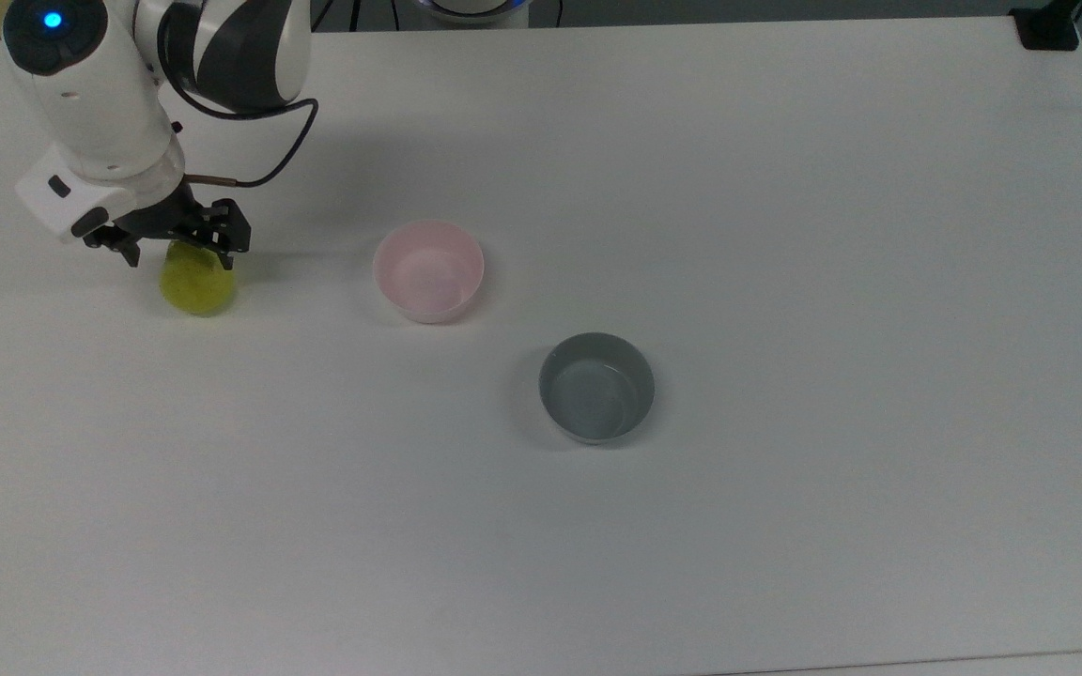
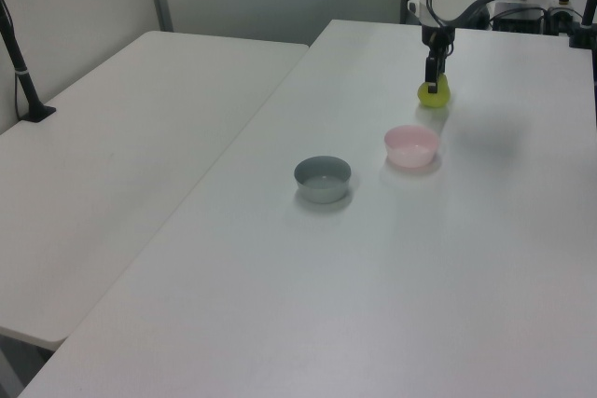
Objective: Pick up a pear from the bowl
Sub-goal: 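Open the gripper, release the pear, and raise the gripper away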
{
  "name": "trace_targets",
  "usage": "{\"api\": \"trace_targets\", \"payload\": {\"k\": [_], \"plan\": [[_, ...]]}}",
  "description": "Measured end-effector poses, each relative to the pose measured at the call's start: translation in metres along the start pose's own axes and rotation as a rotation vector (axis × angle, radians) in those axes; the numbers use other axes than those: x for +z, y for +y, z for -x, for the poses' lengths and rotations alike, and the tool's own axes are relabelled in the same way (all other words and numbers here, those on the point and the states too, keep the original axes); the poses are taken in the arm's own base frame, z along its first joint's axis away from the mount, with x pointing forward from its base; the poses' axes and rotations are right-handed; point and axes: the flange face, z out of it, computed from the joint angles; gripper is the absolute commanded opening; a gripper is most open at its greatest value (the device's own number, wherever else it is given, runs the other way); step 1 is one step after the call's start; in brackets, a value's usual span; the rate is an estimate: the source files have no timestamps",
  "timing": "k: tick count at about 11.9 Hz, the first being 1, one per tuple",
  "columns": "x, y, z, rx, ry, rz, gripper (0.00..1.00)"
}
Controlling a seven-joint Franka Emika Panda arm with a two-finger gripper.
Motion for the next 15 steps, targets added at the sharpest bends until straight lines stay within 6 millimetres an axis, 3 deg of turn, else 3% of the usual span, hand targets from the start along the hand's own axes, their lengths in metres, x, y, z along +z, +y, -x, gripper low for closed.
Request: {"api": "trace_targets", "payload": {"k": [2, 3, 7, 10, 12, 13, 15], "plan": [[-0.041, -0.002, -0.003, 0.043, 0.046, 0.014, 1.00], [-0.064, -0.012, -0.005, 0.054, 0.058, 0.015, 1.00], [-0.130, -0.097, -0.013, 0.102, 0.066, 0.000, 1.00], [-0.184, -0.165, 0.003, 0.044, 0.037, -0.013, 1.00], [-0.209, -0.205, 0.016, 0.047, 0.012, -0.017, 1.00], [-0.218, -0.220, 0.022, 0.062, 0.001, -0.017, 1.00], [-0.237, -0.228, 0.036, 0.070, -0.004, -0.019, 1.00]]}}
